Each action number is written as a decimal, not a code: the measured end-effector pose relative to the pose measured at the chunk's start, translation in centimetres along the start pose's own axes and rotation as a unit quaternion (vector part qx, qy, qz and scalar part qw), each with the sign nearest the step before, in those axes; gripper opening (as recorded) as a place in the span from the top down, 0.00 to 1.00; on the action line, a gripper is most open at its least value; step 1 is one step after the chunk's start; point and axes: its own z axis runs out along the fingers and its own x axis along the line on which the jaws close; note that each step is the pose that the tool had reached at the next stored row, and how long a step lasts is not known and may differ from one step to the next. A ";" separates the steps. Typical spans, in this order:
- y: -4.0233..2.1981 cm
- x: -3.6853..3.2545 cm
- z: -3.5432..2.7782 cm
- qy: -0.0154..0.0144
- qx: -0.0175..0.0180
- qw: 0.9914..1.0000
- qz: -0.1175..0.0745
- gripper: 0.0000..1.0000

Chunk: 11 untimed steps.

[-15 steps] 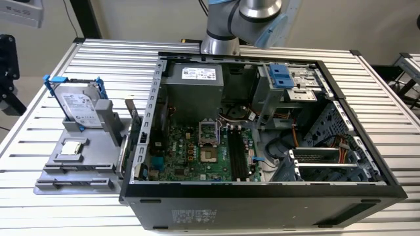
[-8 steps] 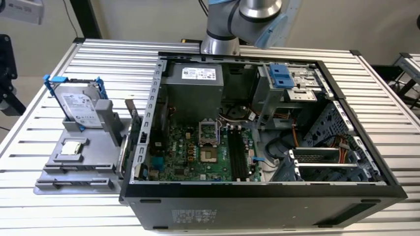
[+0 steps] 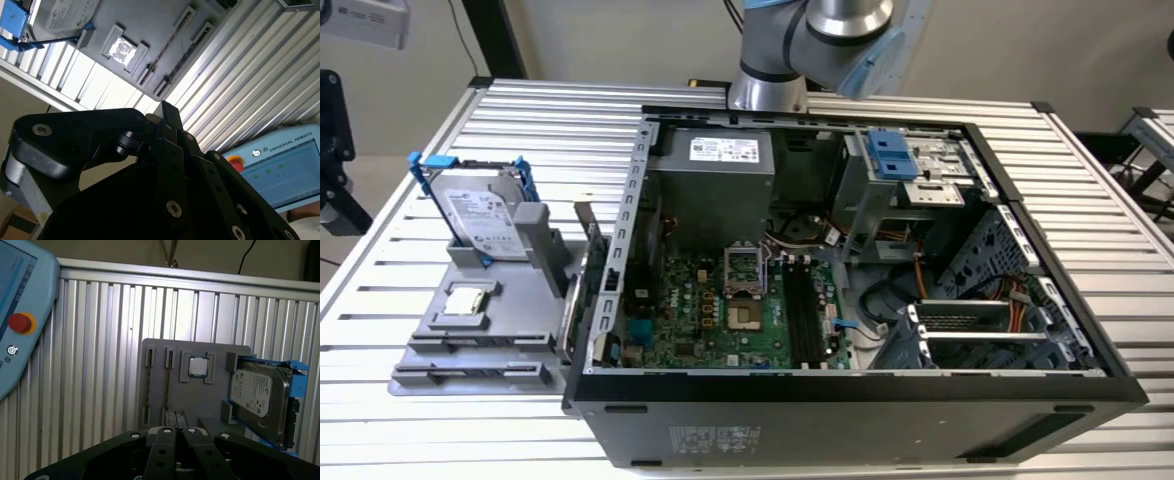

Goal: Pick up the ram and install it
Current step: 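Pick up the ram and move it above insertion slot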

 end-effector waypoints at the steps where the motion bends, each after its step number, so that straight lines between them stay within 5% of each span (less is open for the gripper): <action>1: 0.00 0.00 0.00 0.000 0.000 1.000 0.000 1.00; 11: 0.00 0.00 0.00 0.000 0.000 1.000 -0.004 1.00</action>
